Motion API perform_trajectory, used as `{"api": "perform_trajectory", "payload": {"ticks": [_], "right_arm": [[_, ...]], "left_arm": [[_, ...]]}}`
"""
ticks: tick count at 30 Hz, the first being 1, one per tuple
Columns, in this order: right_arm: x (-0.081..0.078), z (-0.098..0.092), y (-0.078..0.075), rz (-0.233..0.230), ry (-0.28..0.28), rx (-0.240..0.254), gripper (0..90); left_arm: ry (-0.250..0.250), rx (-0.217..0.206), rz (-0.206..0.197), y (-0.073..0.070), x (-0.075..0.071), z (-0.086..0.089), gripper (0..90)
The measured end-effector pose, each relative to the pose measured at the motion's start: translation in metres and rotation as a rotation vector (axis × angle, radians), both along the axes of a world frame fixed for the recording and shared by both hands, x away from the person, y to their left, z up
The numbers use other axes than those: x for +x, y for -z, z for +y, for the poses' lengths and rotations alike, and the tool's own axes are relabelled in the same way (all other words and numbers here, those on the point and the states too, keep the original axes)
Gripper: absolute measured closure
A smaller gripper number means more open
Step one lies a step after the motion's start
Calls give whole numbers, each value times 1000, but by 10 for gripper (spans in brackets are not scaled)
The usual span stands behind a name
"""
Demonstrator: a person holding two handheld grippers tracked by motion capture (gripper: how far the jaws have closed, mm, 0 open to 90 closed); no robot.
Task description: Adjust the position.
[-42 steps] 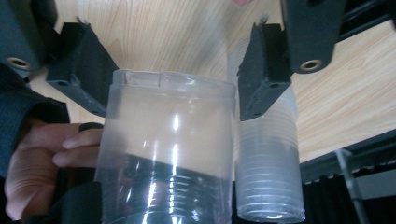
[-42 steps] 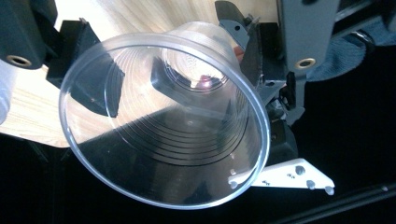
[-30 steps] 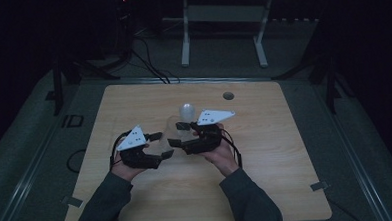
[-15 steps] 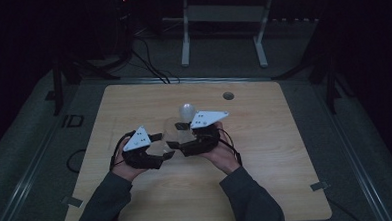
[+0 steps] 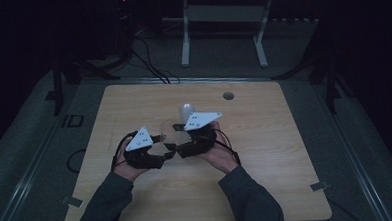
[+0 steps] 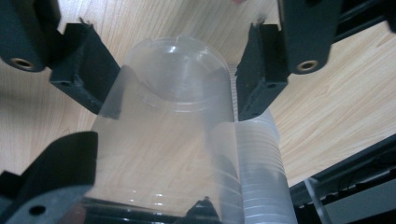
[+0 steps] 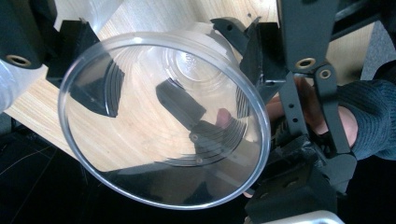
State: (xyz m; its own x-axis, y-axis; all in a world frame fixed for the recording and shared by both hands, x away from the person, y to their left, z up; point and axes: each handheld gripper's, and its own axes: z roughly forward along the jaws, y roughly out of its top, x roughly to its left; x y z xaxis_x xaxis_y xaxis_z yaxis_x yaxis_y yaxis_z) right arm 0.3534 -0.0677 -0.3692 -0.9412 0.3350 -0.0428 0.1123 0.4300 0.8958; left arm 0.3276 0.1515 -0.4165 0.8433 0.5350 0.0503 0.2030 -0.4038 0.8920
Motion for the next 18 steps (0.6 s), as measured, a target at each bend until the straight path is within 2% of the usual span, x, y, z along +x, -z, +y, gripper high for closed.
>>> {"api": "perform_trajectory", "payload": {"ticks": [5,13,18], "right_arm": [[0,0,0,1,-7,-7,297],[1,-3,0,13,-19,23,243],[2,-7,0,40,-39,89,208]], "left_arm": [[8,-9,4,0,0,1,401],[21,-50,18,0,1,3,409],[31,-92,29,0,2,5,410]]}}
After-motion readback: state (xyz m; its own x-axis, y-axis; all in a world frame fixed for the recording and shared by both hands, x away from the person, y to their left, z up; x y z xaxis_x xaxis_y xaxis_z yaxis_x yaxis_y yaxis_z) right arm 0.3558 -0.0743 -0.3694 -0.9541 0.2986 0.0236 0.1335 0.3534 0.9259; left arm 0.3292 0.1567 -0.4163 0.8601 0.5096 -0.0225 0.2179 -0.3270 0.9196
